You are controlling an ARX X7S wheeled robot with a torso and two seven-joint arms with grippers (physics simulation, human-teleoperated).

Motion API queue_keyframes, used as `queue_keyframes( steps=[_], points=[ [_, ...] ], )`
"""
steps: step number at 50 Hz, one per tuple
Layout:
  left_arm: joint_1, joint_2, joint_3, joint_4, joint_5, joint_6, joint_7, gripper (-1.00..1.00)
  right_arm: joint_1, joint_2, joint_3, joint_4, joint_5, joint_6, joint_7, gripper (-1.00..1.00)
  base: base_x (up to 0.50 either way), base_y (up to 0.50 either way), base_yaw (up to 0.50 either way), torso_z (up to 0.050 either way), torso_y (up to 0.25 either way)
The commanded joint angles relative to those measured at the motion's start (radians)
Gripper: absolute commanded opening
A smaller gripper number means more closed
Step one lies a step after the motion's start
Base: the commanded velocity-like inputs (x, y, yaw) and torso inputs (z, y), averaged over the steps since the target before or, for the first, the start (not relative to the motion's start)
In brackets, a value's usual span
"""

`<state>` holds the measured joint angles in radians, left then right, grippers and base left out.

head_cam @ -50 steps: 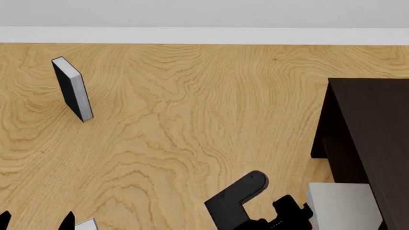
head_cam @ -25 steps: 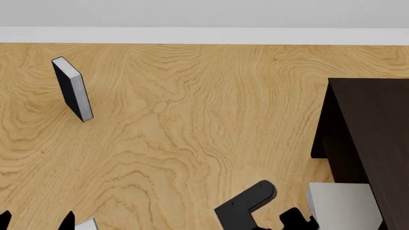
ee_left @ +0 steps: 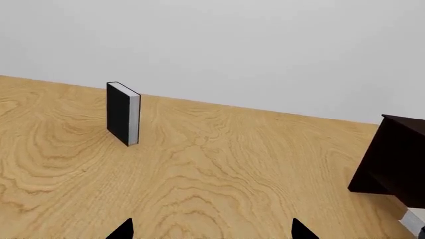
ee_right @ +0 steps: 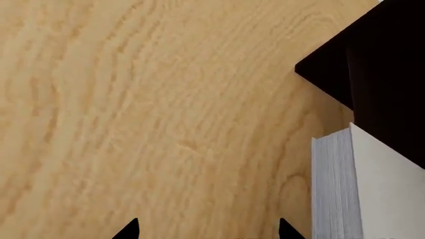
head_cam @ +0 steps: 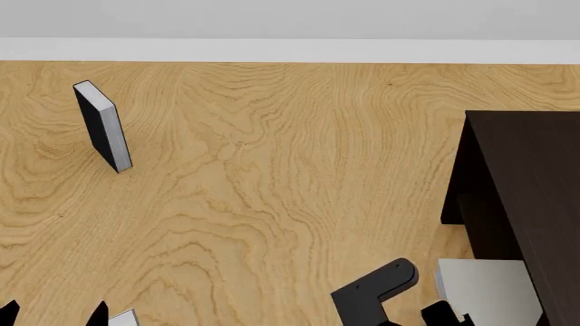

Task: Pick up the book on the right and place it on the cabinet shelf.

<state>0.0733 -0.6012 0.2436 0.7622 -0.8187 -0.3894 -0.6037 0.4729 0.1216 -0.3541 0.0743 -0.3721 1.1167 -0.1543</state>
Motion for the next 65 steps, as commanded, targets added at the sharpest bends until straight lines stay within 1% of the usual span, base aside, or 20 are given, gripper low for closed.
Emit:
queue_keyframes(
  steps=[1, 23, 36, 65],
  points=[
    [0.001, 0.001, 0.003, -0.008, 0.002, 0.005, 0.003, 1.0, 0.024, 0.002, 0.028, 0.07, 0.015, -0.028, 0.03, 1.0, 0.0, 0.0, 0.0, 0.0, 0.0],
    [0.01, -0.001, 0.0, -0.015, 0.001, 0.019, 0.006, 1.0, 0.078, -0.006, 0.07, 0.178, 0.026, -0.069, 0.111, 1.0, 0.0, 0.0, 0.0, 0.0, 0.0],
    [0.013, -0.002, 0.002, -0.017, 0.002, 0.025, 0.007, 1.0, 0.096, 0.007, 0.091, 0.174, 0.018, -0.044, 0.142, 1.0, 0.0, 0.0, 0.0, 0.0, 0.0],
    [0.005, -0.001, 0.01, -0.024, -0.002, 0.024, 0.002, 1.0, 0.124, 0.036, 0.07, 0.139, 0.003, 0.003, 0.15, 1.0, 0.0, 0.0, 0.0, 0.0, 0.0]
  ],
)
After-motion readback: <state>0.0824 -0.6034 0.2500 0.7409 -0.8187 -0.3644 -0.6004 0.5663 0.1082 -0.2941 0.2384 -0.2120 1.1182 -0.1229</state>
